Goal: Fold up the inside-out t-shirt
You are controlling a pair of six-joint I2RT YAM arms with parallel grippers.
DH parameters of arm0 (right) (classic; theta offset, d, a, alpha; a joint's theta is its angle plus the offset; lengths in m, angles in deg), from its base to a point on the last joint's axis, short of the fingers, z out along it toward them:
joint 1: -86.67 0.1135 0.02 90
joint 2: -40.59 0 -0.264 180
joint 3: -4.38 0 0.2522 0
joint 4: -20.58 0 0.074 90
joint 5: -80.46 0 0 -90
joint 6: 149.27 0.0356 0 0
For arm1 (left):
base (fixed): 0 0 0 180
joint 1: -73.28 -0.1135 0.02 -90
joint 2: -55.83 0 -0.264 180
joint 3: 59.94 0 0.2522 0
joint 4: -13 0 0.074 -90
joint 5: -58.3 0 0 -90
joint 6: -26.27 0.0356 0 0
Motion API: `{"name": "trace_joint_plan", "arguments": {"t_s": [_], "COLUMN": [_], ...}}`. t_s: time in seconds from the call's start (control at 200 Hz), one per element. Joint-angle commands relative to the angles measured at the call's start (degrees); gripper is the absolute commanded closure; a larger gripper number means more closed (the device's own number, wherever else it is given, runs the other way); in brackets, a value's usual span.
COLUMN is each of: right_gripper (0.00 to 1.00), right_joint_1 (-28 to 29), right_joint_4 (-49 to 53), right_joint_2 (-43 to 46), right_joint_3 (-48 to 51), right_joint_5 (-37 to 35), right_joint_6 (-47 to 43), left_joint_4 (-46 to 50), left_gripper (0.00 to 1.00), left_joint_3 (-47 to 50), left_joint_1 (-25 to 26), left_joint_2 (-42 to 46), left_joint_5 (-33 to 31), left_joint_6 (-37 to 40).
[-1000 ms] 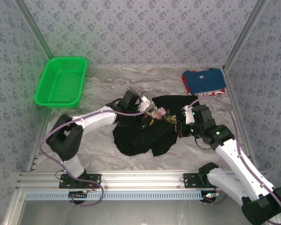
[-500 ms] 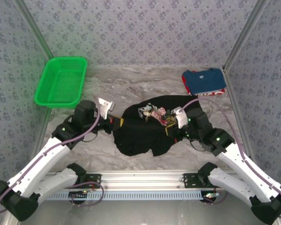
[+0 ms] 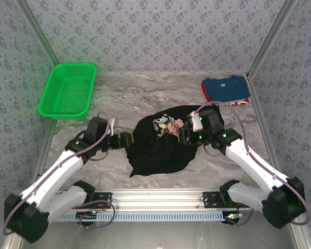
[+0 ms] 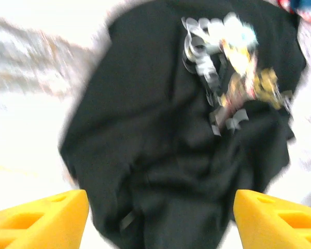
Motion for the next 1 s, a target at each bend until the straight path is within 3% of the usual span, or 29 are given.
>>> {"name": "trace_joint_plan", "arguments": {"t_s": [0.0,0.105,0.235,0.5,0.575,0.625,0.844,0.869,0.994], "right_gripper": [0.46,0.40,0.33,0.28,0.34,0.44,1.00,1.00,1.00], "right_joint_1": [-5.60,-9.69,-10.50,-9.25,-8.76,-8.65,-9.43,-9.58,-9.68], "right_joint_4": [-6.71,-8.85,-6.00,-0.25,1.95,1.47,-1.50,-1.61,-1.88], "right_joint_2": [-9.85,-22.03,-36.93,-52.73,-55.22,-55.74,-56.42,-56.18,-50.64], "right_joint_3": [-4.67,-10.94,-22.90,-34.45,-35.90,-35.66,-40.65,-42.27,-48.69], "right_joint_5": [-10.78,-15.31,-16.06,-15.21,-14.29,-14.06,-13.49,-13.34,-14.47], "right_joint_6": [-0.23,-0.89,-2.08,-2.47,-2.28,-1.50,-1.16,-1.49,-4.19], "left_joint_4": [-8.96,-9.50,-10.24,-8.42,-8.37,-9.61,-11.32,-11.22,-10.47], "left_gripper": [0.25,0.25,0.24,0.24,0.30,0.38,0.95,1.00,1.00], "left_joint_3": [-6.68,-14.28,-22.68,-32.91,-34.41,-34.73,-40.98,-42.25,-48.26], "left_joint_1": [-1.24,-1.21,-0.82,-0.11,-0.07,-0.07,-2.54,-3.29,-7.29], "left_joint_2": [-15.06,-28.02,-40.38,-53.13,-55.73,-56.90,-59.10,-58.71,-52.89], "left_joint_5": [-5.45,-5.10,0.49,2.85,4.15,6.44,11.27,11.19,10.66], "left_joint_6": [2.91,5.81,8.97,11.93,11.59,11.17,10.40,10.22,10.46]}}
